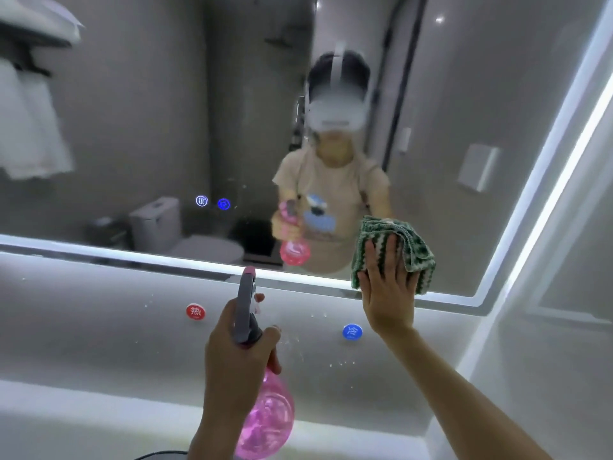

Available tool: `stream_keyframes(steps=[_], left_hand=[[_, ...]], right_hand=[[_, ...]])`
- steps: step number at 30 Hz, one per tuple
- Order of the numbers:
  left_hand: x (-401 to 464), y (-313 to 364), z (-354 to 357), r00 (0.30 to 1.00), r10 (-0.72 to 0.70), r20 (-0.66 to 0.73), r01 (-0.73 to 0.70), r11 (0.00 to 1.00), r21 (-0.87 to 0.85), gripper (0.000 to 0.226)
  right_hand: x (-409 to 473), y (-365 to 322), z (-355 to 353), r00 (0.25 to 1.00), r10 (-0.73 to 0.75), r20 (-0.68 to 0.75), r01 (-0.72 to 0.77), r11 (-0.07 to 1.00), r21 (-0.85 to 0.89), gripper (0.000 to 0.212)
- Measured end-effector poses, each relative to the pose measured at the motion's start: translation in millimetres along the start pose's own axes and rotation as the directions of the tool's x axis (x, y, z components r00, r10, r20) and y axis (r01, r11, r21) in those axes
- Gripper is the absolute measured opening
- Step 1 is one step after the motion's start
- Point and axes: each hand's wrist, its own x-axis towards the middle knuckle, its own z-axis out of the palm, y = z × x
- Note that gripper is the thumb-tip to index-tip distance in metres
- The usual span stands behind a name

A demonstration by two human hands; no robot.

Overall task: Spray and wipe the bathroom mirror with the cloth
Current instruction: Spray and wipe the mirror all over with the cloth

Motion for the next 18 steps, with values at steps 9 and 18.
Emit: stream_keyframes(steps=[9,18], left_hand=[[28.1,-5.8,-36.7,0.999,0.021,-0.049,-0.020,1.000,0.022,0.026],[49.6,-14.0,-86.9,0.992,0.059,-0.114,-0.051,0.996,0.072,0.030]], right_hand=[[50.0,-100.7,6.6,0.999,-0.039,-0.012,0.040,0.999,0.019,0.053],[83.2,-195.0,10.4,0.994,-0.087,-0.074,0.096,0.987,0.126,0.054]])
